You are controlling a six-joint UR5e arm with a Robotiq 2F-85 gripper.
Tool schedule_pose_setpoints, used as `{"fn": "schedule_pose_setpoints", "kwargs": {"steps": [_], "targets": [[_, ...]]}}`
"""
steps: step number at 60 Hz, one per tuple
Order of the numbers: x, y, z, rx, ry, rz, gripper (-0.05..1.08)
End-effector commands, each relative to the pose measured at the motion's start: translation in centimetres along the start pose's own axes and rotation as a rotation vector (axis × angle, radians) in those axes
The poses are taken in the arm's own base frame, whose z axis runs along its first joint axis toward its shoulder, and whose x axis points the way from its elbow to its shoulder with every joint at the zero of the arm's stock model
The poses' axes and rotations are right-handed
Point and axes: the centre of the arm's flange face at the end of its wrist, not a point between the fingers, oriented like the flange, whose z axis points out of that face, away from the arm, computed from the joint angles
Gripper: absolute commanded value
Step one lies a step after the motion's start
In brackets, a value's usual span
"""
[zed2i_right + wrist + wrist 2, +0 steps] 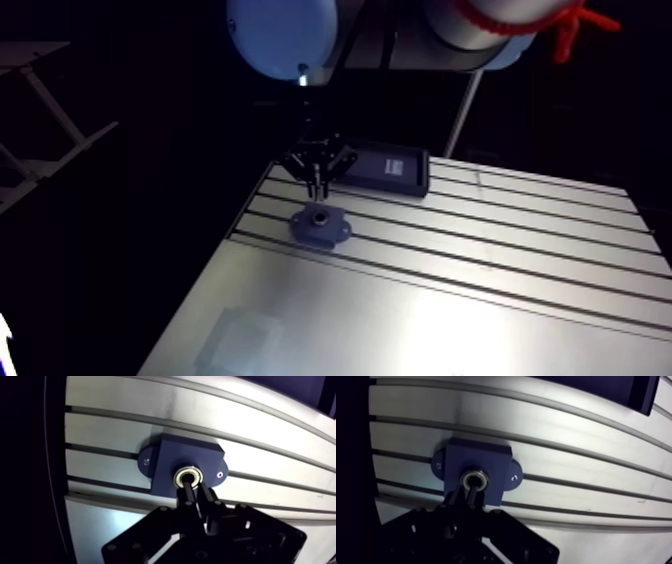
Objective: Pick up the bearing and press it into the housing until flush.
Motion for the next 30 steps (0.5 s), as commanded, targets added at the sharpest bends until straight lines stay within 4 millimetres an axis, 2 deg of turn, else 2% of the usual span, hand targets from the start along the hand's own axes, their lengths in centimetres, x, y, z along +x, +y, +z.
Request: {"fn": "schedule_pose_setpoints", "kwargs": {"steps": [1,30], "targets": [[-0.3,0.0,0.6,0.001,0.021,0.005,1.08],[-0.8,0.1,1.8,-0.006,0.023,0.004,1.08]]}}
